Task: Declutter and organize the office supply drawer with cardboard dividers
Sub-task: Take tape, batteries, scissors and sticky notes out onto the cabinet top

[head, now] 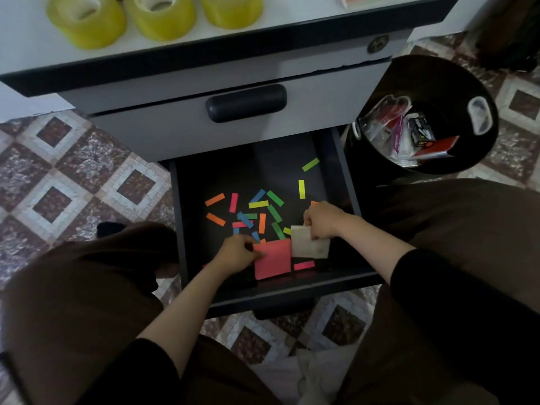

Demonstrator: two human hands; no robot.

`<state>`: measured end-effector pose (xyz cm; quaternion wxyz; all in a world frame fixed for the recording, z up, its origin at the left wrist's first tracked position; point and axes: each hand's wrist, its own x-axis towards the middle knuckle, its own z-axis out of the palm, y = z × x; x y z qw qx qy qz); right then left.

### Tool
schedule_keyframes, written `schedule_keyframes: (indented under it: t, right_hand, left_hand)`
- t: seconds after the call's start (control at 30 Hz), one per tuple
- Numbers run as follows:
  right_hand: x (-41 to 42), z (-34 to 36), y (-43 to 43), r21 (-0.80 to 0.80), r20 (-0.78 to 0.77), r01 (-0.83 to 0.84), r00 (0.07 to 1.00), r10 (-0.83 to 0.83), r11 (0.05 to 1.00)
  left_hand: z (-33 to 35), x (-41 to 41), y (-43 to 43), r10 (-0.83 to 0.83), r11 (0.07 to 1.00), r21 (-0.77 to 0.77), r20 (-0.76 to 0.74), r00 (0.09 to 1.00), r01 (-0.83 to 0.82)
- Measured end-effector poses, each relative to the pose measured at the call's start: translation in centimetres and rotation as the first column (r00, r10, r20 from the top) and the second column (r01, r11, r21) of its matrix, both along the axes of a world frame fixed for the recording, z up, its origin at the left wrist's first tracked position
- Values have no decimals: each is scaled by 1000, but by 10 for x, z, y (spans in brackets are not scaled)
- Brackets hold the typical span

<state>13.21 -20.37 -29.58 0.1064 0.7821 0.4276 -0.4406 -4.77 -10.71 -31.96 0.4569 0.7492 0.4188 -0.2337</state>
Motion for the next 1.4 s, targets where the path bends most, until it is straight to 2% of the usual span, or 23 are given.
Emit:
schedule_keyframes:
  t: [0.13, 0.2, 0.27, 0.37, 0.47, 0.53, 0.6, 0.67, 0.8, 1.1, 1.4]
  right_hand:
    - [13, 7, 8, 176, -97, 228, 972, -214, 958]
    - [13, 6, 11, 171, -176, 308, 944, -278, 936]
    - [11, 1, 13, 170, -191, 331, 935, -299, 928]
    - [9, -9, 13, 208, -88, 257, 966, -244, 944]
    - [0, -15, 11, 151, 55, 94, 993, -103, 984]
    - [-10, -18, 10, 98, 148, -48, 988, 33, 994]
    - [-19, -20, 8, 74, 197, -120, 975, 104, 990]
    - [-23, -23, 6, 80, 237, -136, 965, 114, 987]
    - [-27, -27, 3, 102, 319, -151, 941, 112, 983]
    - [-23, -25, 4, 161, 273, -38, 962, -7, 986]
    - [-14, 4, 9, 228, 109, 169, 974, -198, 959]
  left_hand:
    - [6, 4, 13, 129, 992, 10, 41, 991, -129]
    - [6, 3, 21, 180, 984, -5, 52, 982, -180]
    - [4, 0, 26, 149, 984, 90, 57, 987, -154]
    - [1, -8, 25, -8, 957, 290, 8, 1000, 5]
    - [-1, -15, 20, -198, 929, 308, -49, 979, 203]
    - [-3, -17, 18, -357, 846, 376, -125, 926, 377]
    - [-4, -17, 17, -482, 721, 448, -226, 847, 530]
    - [-6, -15, 17, -517, 654, 488, -270, 812, 578]
    - [-6, -12, 17, -526, 603, 511, -321, 787, 612]
    - [-6, -9, 1, -502, 621, 544, -277, 819, 565]
    - [14, -18, 2, -300, 872, 391, -51, 952, 296]
